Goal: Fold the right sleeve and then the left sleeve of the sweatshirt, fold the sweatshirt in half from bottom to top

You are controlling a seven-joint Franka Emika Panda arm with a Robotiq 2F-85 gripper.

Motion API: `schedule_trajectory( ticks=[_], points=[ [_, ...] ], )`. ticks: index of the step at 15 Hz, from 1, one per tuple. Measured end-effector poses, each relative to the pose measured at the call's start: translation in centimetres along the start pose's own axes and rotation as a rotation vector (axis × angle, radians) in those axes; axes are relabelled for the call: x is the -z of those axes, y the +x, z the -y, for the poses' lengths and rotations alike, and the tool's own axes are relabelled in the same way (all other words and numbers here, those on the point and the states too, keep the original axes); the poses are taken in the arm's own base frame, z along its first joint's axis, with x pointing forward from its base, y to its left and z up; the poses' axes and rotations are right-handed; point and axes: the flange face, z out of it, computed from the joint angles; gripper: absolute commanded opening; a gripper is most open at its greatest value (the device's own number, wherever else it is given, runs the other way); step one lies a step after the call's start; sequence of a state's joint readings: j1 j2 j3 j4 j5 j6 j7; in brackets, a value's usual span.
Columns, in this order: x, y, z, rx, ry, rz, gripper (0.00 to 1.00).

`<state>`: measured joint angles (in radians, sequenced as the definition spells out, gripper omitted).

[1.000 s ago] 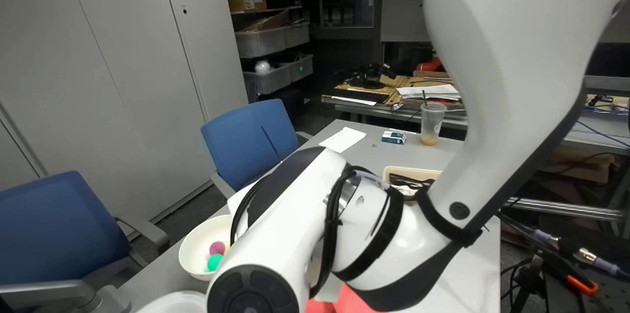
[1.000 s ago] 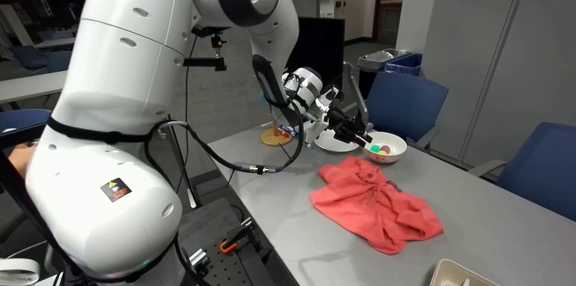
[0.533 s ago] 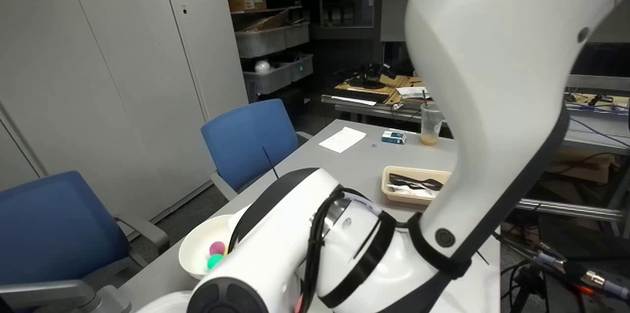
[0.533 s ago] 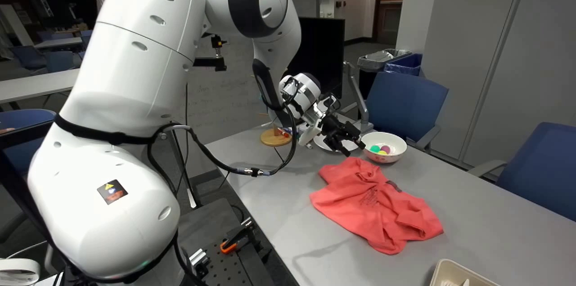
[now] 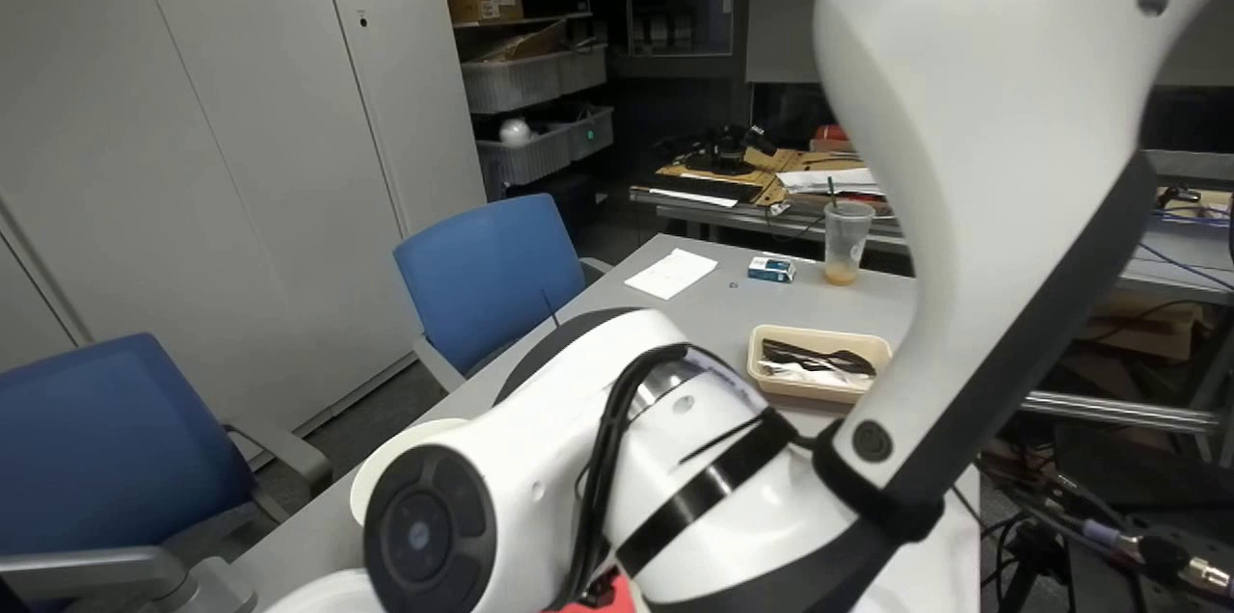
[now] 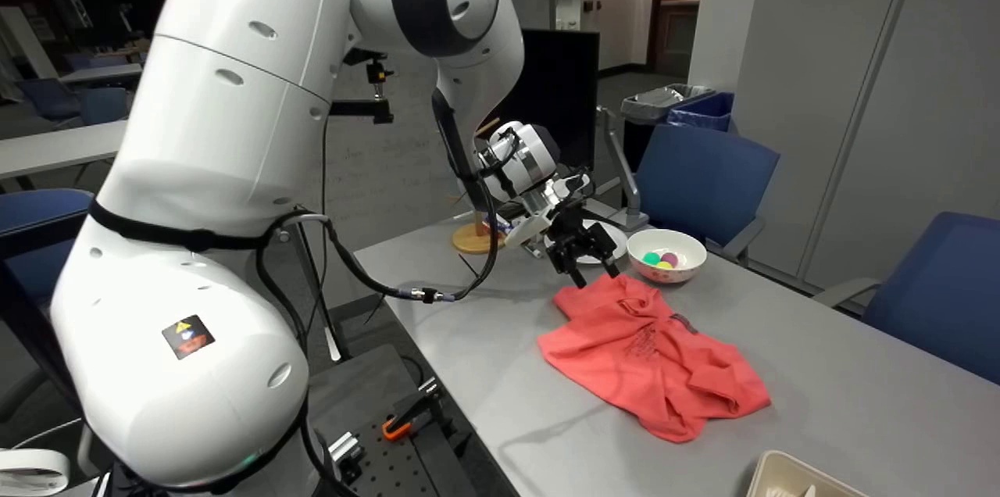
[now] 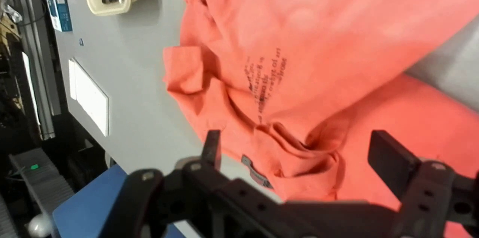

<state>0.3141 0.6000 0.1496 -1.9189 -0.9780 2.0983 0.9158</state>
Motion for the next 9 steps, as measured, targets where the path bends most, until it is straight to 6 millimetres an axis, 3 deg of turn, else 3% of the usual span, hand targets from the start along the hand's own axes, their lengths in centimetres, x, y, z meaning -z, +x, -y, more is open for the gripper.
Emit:
schedule_trajectory(
  ticks=[3,5,9],
  points=[
    [-1.1,-3.3,-4.8,-0.001,0.009,0.075,1.0],
    [-1.5,-4.9,-7.0,-0.006,0.025,0.09,1.0],
    [-1.3,-5.8,-7.4,-0.005,0.036,0.092,1.0]
  ],
)
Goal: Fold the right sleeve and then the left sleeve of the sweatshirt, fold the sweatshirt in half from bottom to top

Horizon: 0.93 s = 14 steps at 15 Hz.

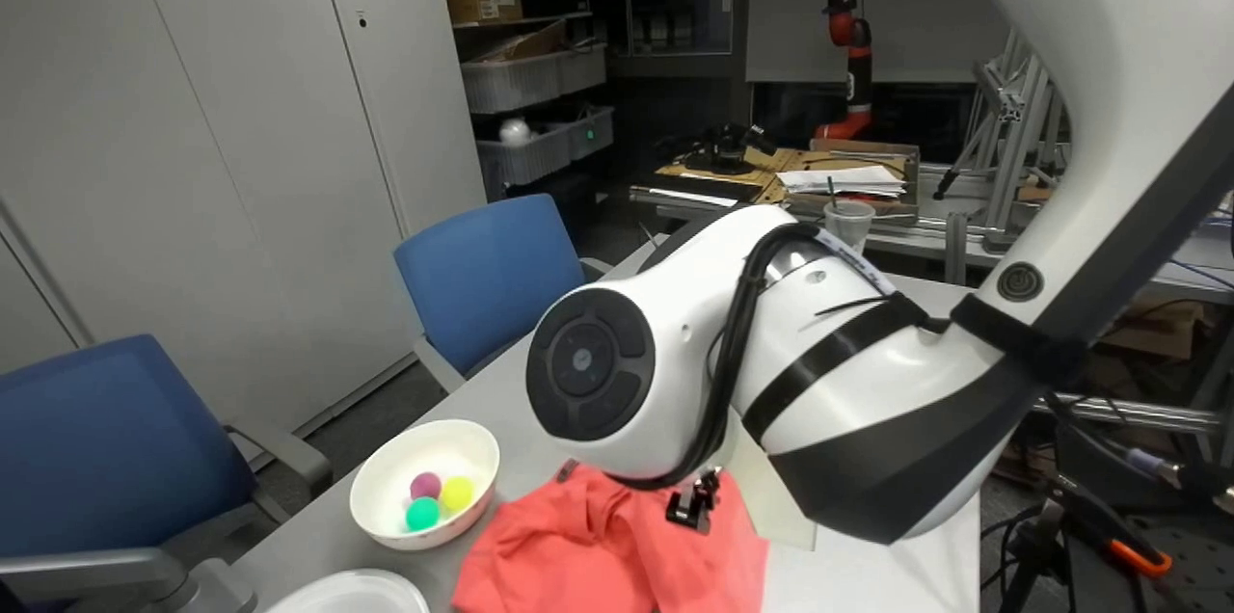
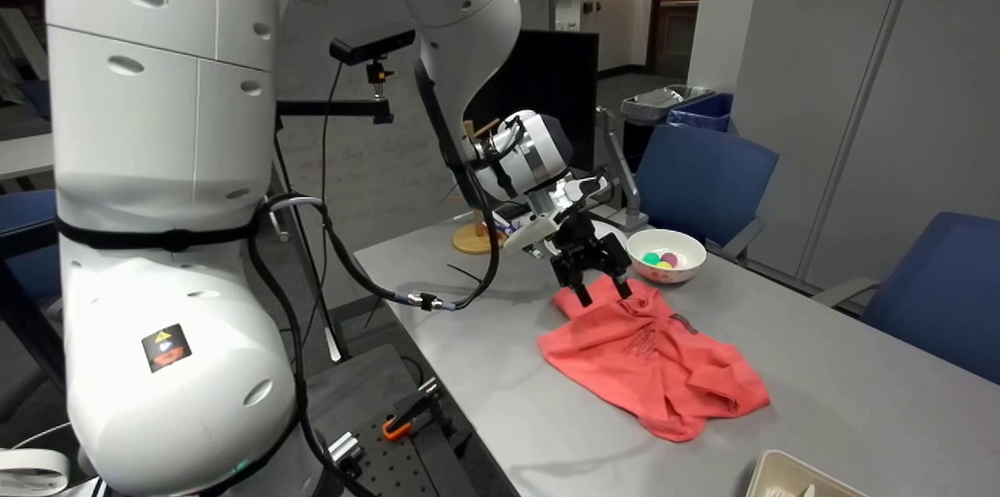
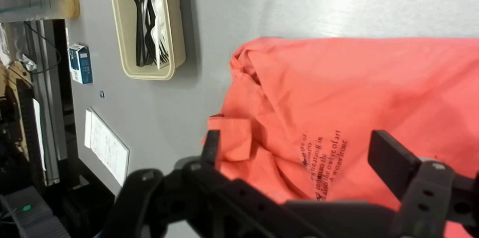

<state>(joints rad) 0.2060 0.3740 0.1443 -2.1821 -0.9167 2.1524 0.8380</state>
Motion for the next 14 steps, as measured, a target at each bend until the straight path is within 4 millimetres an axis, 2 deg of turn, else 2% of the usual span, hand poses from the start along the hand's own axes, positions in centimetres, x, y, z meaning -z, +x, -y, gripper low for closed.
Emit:
schedule_trajectory(
  ticks=[6,14],
  points=[
    [-0.2,0.0,0.4,0.006,0.002,0.002,1.0],
    [-0.8,0.4,4.9,0.169,0.168,-0.137,1.0]
  ],
)
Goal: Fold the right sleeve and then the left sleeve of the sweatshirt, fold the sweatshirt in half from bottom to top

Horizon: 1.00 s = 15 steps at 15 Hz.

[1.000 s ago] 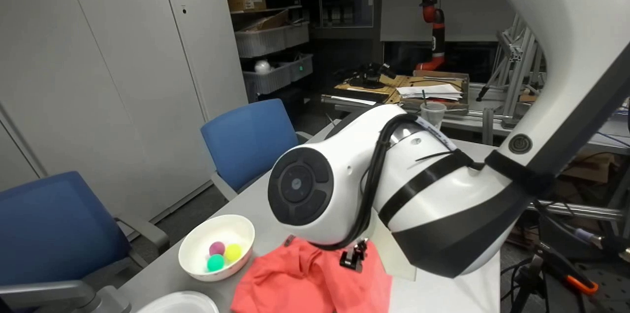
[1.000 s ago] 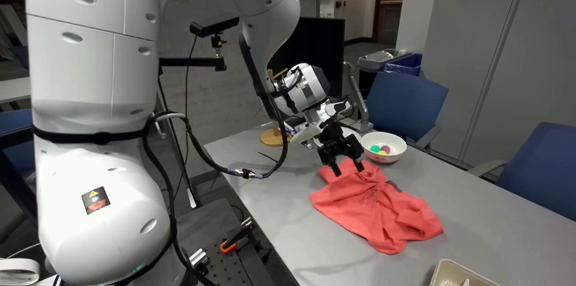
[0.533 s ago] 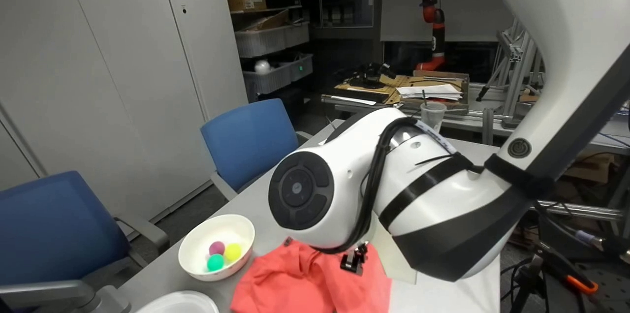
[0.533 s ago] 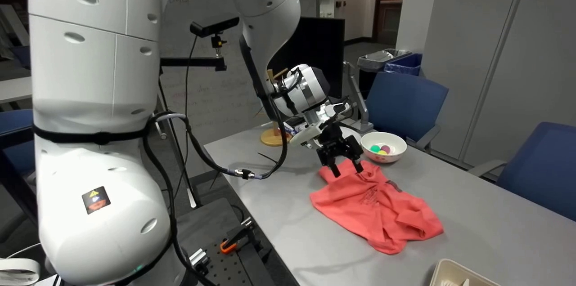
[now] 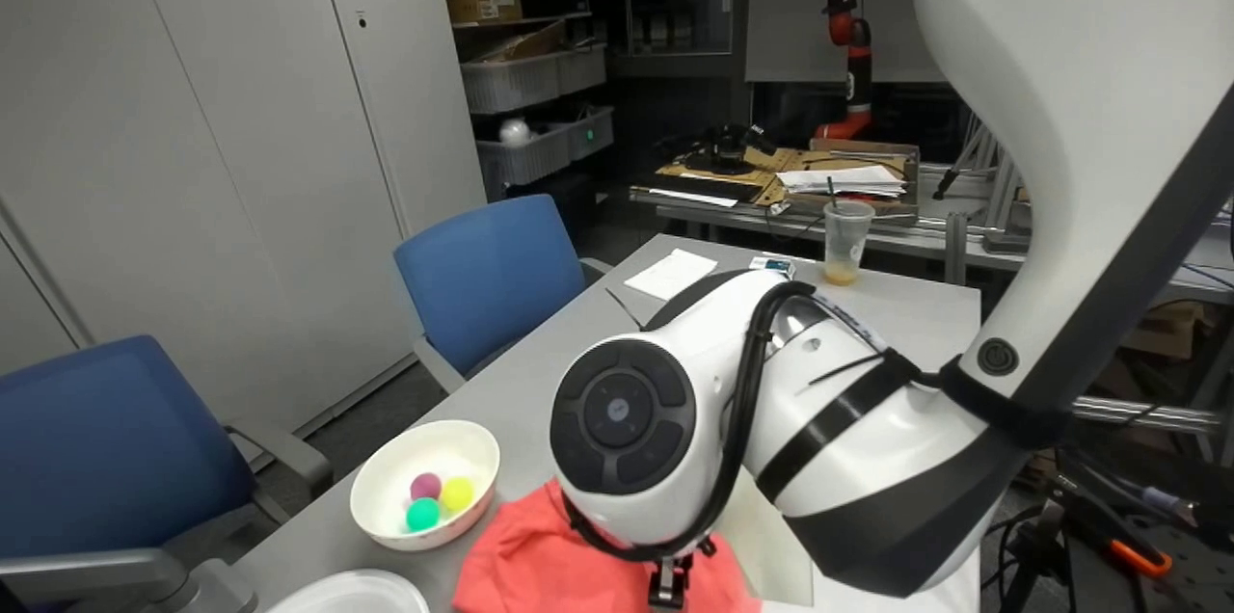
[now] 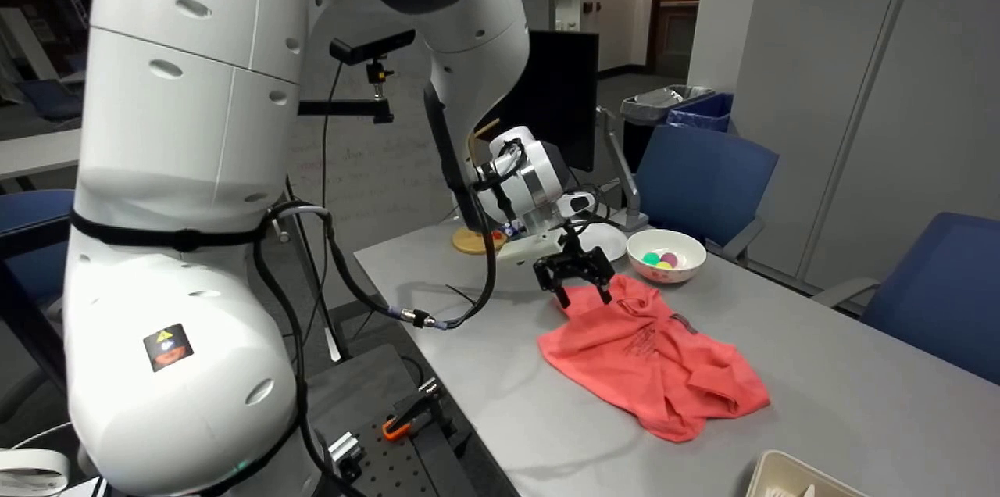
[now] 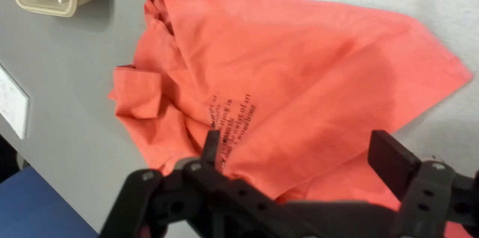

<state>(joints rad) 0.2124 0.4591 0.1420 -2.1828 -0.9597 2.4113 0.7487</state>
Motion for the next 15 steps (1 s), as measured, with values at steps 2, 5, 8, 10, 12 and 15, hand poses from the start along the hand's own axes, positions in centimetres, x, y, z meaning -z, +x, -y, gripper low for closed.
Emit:
schedule_trajectory(
  ticks=[2,5,8,10,12,15],
  points=[
    [-0.5,-0.1,0.5,0.041,0.047,-0.005,1.0],
    [-1.6,-1.0,1.1,0.078,0.105,0.045,1.0],
    [-2.8,-1.7,1.9,0.056,0.155,0.106,1.0],
    [-3.5,-1.9,2.2,0.025,0.176,0.138,1.0],
    [-3.9,-2.0,2.4,-0.007,0.196,0.164,0.96],
    [-4.4,-2.1,2.7,-0.037,0.227,0.195,0.95]
  ],
)
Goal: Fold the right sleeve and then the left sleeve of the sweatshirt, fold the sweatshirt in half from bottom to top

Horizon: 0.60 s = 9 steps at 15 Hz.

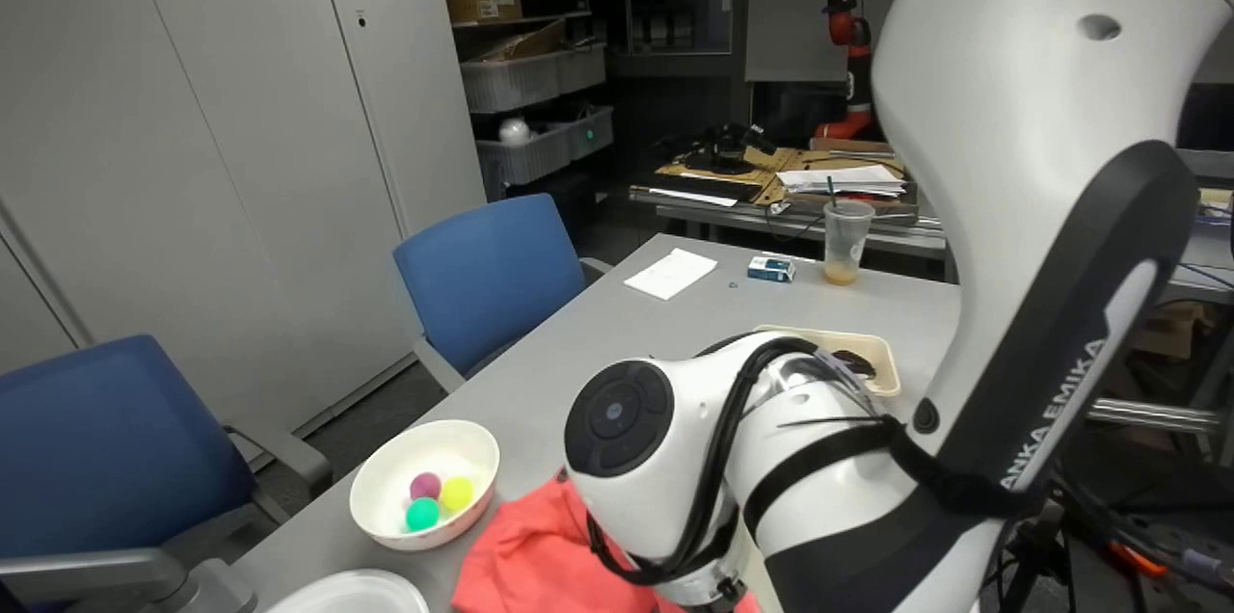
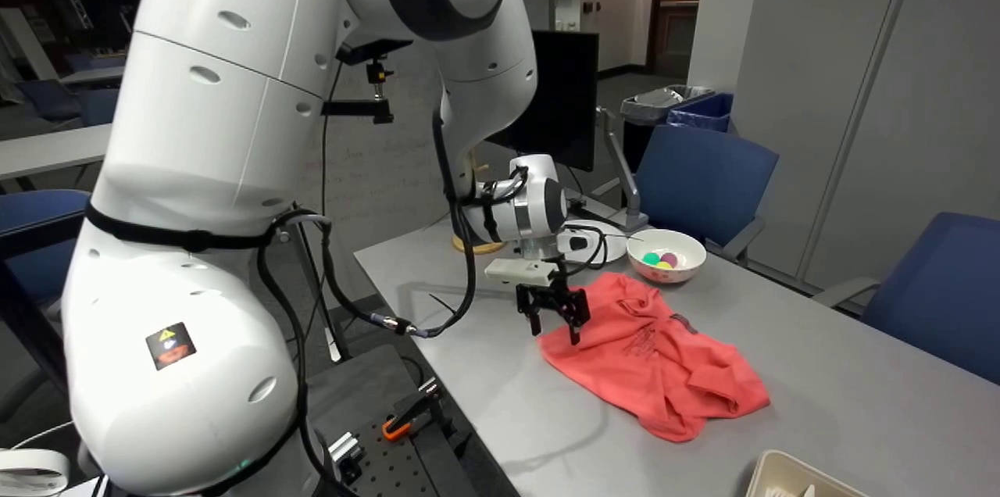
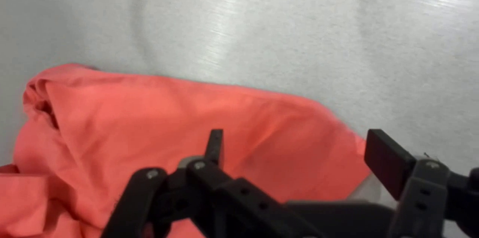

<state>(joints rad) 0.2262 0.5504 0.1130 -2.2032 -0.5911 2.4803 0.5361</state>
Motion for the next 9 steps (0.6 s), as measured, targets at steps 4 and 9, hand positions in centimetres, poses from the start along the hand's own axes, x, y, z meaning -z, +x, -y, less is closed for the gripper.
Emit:
schedule_trajectory(
  ticks=[4,9],
  points=[
    [-0.7,0.0,0.2,-0.007,0.049,0.023,0.88],
    [-1.5,0.7,0.3,0.016,0.102,0.01,0.68]
  ],
)
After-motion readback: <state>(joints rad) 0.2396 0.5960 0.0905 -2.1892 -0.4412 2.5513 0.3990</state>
